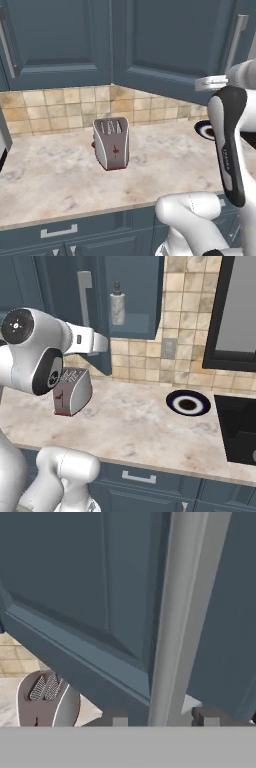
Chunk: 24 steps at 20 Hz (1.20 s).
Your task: Open the cabinet. Pick the soap dispenser and place it next to the sink. Then close the cabinet.
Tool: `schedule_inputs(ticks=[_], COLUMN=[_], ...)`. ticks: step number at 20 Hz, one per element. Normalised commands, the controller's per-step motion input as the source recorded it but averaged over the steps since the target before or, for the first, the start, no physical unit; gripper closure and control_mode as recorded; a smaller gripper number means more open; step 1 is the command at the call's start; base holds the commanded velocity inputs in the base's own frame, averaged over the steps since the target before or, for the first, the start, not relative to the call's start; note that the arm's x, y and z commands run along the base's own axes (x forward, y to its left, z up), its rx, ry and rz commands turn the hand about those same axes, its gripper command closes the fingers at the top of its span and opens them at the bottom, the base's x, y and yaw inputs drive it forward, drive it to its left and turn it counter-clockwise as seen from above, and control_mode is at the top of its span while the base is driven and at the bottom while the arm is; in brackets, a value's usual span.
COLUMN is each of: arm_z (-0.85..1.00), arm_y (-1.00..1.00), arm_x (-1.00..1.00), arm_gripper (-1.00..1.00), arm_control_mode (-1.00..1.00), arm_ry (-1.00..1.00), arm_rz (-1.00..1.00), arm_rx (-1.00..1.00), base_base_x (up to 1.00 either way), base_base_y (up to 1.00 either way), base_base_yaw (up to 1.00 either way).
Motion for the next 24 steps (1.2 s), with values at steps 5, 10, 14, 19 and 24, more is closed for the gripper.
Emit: schedule_inputs(ticks=[5,10,14,19,24], arm_z=[0.00,0.00,0.00,0.00,0.00], arm_y=[0.82,0.84,0.81,0.60,0.02], arm_x=[-0.30,-0.28,-0.21,-0.12,0.00], arm_gripper=[1.00,1.00,1.00,1.00,1.00], arm_control_mode=[-1.00,-1.00,-1.00,-1.00,-1.00], arm_ry=[0.00,0.00,0.00,0.00,0.00], arm_rz=[0.00,0.00,0.00,0.00,0.00], arm_rx=[-0.03,-0.02,-0.01,-0.01,0.00], base_base_x=[0.00,0.00,0.00,0.00,0.00], base_base_y=[0.00,0.00,0.00,0.00,0.00], base_base_yaw=[0.00,0.00,0.00,0.00,0.00])
